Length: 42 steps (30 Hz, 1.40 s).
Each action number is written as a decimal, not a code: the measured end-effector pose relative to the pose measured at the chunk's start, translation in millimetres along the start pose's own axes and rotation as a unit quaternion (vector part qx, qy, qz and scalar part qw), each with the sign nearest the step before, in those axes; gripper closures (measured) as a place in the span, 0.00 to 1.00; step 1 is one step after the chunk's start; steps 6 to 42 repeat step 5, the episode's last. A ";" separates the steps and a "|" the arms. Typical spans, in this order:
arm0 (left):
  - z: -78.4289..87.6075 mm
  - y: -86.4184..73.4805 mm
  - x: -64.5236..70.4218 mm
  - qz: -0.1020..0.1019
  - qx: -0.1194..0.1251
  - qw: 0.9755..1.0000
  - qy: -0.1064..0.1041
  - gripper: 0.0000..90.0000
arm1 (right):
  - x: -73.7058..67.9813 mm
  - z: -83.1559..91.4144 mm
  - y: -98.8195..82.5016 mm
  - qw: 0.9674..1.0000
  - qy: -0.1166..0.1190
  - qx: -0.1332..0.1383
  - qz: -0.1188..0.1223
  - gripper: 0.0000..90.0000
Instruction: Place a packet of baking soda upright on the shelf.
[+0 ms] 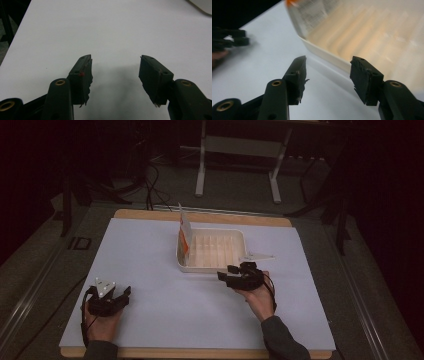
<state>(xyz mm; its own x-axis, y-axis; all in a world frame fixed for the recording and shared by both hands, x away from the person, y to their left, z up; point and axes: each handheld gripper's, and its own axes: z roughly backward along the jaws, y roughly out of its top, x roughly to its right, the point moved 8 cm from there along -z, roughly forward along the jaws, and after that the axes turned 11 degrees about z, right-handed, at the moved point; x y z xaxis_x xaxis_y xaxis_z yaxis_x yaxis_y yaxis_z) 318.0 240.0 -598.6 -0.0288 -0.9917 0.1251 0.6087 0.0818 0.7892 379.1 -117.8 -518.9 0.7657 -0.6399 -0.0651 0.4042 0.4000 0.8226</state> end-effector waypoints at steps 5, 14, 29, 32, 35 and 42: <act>-1.8 -0.3 -1.4 0.005 -0.006 1.000 0.007 0.47 | 22.3 11.7 -31.9 0.999 -0.023 -0.003 -0.035 0.50; -1.8 -0.3 -1.4 0.005 -0.006 1.000 0.007 0.47 | 22.3 11.7 -31.9 0.999 -0.023 -0.003 -0.035 0.50; -1.8 -0.3 -1.4 0.005 -0.006 1.000 0.007 0.47 | 22.3 11.7 -31.9 0.999 -0.023 -0.003 -0.035 0.50; -1.8 -0.3 -1.4 0.005 -0.006 1.000 0.007 0.47 | 22.3 11.7 -31.9 0.999 -0.023 -0.003 -0.035 0.50; -1.8 -0.3 -1.4 0.005 -0.006 1.000 0.007 0.47 | 22.3 11.7 -31.9 0.999 -0.023 -0.003 -0.035 0.50; -1.8 -0.3 -1.4 0.005 -0.006 1.000 0.007 0.47 | 22.3 11.7 -31.9 0.999 -0.023 -0.003 -0.035 0.50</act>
